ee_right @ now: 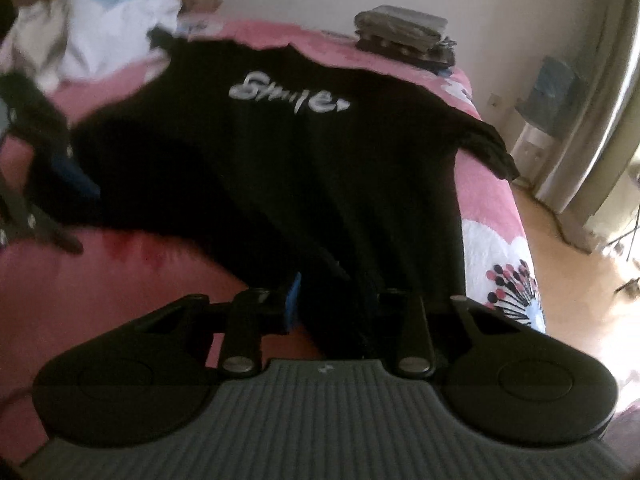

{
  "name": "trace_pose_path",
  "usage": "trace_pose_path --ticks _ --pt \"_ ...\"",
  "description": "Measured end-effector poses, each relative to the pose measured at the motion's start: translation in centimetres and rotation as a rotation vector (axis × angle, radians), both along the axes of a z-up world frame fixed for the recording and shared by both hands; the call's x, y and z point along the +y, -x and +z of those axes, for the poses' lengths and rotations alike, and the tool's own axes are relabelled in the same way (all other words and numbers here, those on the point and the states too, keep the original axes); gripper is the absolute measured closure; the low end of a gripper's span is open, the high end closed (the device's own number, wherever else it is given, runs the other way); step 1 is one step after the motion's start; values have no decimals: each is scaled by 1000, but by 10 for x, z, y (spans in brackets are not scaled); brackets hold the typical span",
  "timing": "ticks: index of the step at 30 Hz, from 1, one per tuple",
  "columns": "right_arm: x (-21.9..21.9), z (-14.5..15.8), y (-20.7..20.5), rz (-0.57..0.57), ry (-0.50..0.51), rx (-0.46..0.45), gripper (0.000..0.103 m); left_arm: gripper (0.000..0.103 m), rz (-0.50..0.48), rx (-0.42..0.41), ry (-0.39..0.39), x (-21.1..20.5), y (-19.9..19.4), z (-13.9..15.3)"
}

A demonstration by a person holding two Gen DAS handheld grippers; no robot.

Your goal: Fold clothes

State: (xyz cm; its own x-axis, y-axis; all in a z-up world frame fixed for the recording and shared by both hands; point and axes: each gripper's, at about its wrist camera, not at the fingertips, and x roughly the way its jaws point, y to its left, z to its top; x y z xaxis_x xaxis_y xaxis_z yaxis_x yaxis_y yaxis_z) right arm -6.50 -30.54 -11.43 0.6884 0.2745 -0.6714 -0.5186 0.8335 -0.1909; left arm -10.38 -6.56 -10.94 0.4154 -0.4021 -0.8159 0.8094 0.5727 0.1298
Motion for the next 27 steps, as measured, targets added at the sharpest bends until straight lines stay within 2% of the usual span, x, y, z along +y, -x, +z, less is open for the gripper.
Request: trace_pose_path --ticks 2,4,9,13,19,22,23,24,25,27 --pt "3 -5 2 8 45 -7 94 57 -13 -20 -5 -1 5 0" --pt "2 -3 2 -4 29 -19 100 59 -24 -36 -6 -2 8 -1" --pt "-10 18 -10 -59 -92 -41 101 65 -36 -35 2 1 9 -1" --pt "-20 9 -45 -123 -161 15 101 70 -46 -36 -8 1 7 -2" --pt "-36 -3 -96 -218 -264 99 100 71 -47 -38 -22 4 11 -1" --pt "-44 -10 -122 -266 -316 141 97 71 -48 -37 -25 6 12 -1" --pt "-46 -12 -131 -282 -333 155 87 71 -48 -36 -26 7 12 -1" --pt "-50 -14 -136 -301 -363 167 83 71 -48 -35 -26 7 12 -1" --pt "-58 -15 -136 -324 -419 177 82 71 -49 -35 -27 8 12 -1" --pt "-75 -11 -129 -377 -543 178 66 71 -52 -35 -27 9 13 -1"
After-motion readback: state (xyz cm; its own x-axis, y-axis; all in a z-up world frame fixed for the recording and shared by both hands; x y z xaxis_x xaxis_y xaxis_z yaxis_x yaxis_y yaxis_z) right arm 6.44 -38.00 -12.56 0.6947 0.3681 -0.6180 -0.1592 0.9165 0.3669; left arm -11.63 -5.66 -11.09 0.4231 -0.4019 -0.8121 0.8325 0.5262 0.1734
